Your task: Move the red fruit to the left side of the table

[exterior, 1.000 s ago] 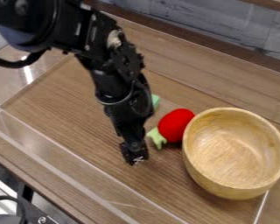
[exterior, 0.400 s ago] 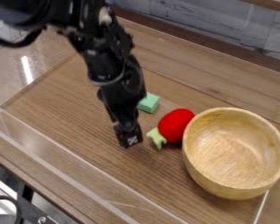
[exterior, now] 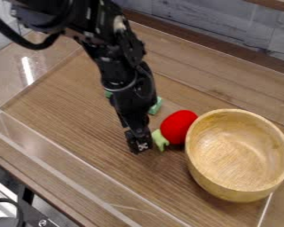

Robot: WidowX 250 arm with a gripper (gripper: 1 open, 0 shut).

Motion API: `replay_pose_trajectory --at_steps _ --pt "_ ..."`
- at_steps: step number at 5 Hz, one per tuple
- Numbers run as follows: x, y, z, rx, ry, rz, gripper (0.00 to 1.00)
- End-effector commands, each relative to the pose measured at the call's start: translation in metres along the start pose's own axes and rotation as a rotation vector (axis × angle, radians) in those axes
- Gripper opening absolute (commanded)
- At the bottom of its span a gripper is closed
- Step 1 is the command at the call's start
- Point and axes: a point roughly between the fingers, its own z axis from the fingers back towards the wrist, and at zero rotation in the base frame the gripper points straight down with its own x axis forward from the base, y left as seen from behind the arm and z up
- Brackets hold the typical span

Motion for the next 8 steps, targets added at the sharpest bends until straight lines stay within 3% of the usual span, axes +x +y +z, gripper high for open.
replay_pose_trajectory --at_steps 1,2,3,4,5,6,7,8 --pt "0.010 0.004 -0.004 0.015 -0.025 -0.024 1.00" --pt "0.012 0.010 -0.006 0.031 -0.014 0.069 1.00" --pt "0.014 0.017 -0.005 0.050 -0.005 0.168 0.00" --pt "0.015 0.014 0.010 0.055 -0.004 0.186 0.00" --pt "0.019 0.015 0.042 0.084 -0.014 0.227 0.00" --pt "0.030 0.009 0.063 0.108 -0.037 0.229 0.00" --pt "0.041 -0.013 0.054 0.090 -0.036 0.171 1.00" --pt "0.042 -0.002 0.050 0.114 -0.045 0.210 0.00"
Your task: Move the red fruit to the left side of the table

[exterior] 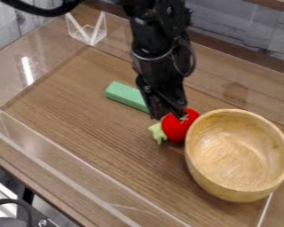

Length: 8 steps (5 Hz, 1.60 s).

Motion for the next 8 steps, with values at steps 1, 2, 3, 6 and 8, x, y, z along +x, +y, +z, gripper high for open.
replay_pose_trajectory --at_steps 1,2,3,6,8 --pt "0.009 0.009 0.004 0.039 -0.040 0.027 0.00" --pt "0.009 0.014 0.018 0.057 -0.042 0.066 0.00" --pt "0.009 0.019 0.033 0.077 -0.045 0.104 0.00" --pt "0.018 -0.002 0.026 0.058 -0.011 0.116 1.00" --pt "0.025 -0.031 -0.001 0.026 0.008 0.095 1.00"
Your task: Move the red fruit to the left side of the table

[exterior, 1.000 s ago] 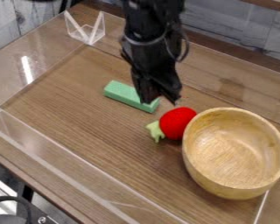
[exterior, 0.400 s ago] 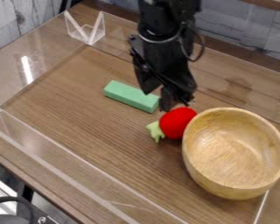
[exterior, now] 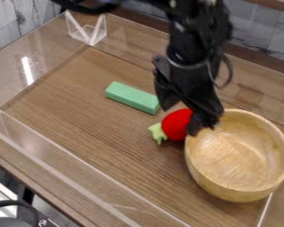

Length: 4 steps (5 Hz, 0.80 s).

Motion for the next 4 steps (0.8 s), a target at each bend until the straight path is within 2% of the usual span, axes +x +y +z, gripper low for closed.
replay_pose_trajectory --at_steps 1,3,4 --pt "0.012 -0.002 -0.004 -0.020 -0.014 -0.025 1.00" --pt "0.026 0.000 -0.008 -0.037 -0.003 -0.064 1.00" --pt "0.021 0.005 -0.018 -0.040 -0.001 -0.081 1.00"
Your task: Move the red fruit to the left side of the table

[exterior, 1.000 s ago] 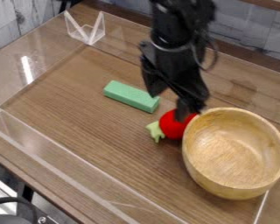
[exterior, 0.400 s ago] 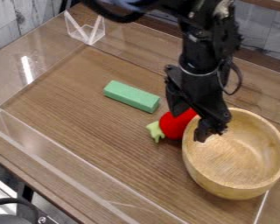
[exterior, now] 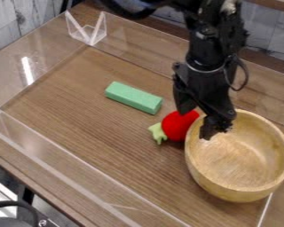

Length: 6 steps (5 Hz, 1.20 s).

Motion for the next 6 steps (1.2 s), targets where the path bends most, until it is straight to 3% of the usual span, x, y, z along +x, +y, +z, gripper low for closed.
replay_pose_trajectory --at_steps 1,3,4,6 --pt "-0.002 0.007 -0.003 0.004 -0.025 -0.020 1.00" --pt "-0.016 0.026 -0.023 0.018 -0.012 0.076 1.00" --pt "-0.020 0.022 -0.039 0.025 -0.002 0.102 0.00" --pt "-0.013 0.017 -0.055 0.020 -0.003 0.131 0.00"
